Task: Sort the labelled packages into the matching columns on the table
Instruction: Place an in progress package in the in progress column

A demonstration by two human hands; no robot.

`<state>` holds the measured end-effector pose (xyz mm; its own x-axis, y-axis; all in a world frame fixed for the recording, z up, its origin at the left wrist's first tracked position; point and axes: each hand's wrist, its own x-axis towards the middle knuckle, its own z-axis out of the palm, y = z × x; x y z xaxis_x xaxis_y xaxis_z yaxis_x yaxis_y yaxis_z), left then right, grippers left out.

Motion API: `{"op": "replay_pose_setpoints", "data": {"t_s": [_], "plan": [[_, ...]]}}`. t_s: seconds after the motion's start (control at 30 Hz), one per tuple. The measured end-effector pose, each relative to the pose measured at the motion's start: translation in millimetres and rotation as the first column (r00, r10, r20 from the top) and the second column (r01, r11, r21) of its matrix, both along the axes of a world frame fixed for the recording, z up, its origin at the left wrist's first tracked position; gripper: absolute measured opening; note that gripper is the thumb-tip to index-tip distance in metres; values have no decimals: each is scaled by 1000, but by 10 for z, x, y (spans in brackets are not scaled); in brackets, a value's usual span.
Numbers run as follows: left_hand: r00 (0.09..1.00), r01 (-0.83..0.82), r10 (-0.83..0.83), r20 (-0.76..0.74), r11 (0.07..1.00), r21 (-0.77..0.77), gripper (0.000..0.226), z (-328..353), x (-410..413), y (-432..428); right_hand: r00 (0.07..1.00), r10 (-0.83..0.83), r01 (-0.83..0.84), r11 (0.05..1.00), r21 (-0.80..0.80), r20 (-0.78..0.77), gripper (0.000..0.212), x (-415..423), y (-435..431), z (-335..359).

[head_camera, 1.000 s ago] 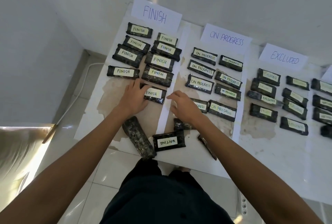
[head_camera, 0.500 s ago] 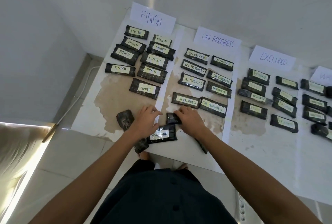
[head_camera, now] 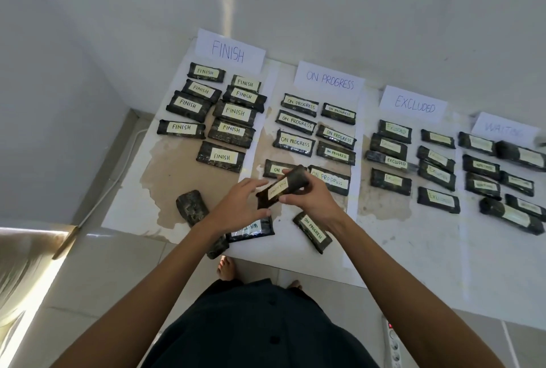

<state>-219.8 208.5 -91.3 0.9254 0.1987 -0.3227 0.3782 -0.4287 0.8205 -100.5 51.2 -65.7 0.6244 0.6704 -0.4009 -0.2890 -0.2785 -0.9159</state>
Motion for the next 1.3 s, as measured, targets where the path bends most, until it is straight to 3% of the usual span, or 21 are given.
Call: {"op": "replay_pose_setpoints", "data": {"t_s": [0.1, 0.4, 0.57, 0.63, 0.73, 0.83, 0.93, 1.03, 1.13, 1.2, 1.3], "plan": [[1000, 6, -6, 11, 1000, -8, 54, 18, 6, -18, 998, -36, 37, 998, 40, -46, 48, -74, -87, -31], [998, 12, -17, 68, 997, 77, 53, 38, -96, 58, 987, -107, 110, 994, 12, -119, 43, -197, -192, -172], [998, 55, -56, 20, 998, 38, 43, 115, -56, 17, 933, -313, 311, 950, -42, -175, 32, -199, -94, -122], [995, 99, -100, 10, 994, 36, 37, 110, -46, -10, 941, -311, 299, 949, -100, -131, 31, -164, -92, -96], [991, 122, -128, 44, 986, 111, 45, 81, -7, -24, 980, -181, 161, 965, -208, -83, 34, -92, -161, -23], [959, 187, -248, 139, 918, 349, 67, 95, 135, -60, 1000, 2, -8, 962, -272, -22, 25, -20, -284, 88], [853, 279, -479, 206, 753, 596, 76, 138, 335, -159, 985, 153, -119, 931, -344, 74, 21, 36, -429, 162], [713, 366, -677, 182, 581, 727, 75, 148, 548, -340, 977, 191, -137, 908, -397, 99, 18, 116, -609, 198], [608, 395, -776, 169, 480, 783, 79, 121, 737, -549, 986, 147, -100, 903, -418, 82, 28, 207, -839, 253], [600, 390, -779, 183, 484, 783, 77, 97, 848, -693, 994, 92, -61, 902, -427, 53, 31, 274, -998, 275], [682, 394, -702, 207, 591, 704, 58, 49, 1014, -945, 982, 85, 6, 876, -483, 166, 37, 415, -1260, 240]]}}
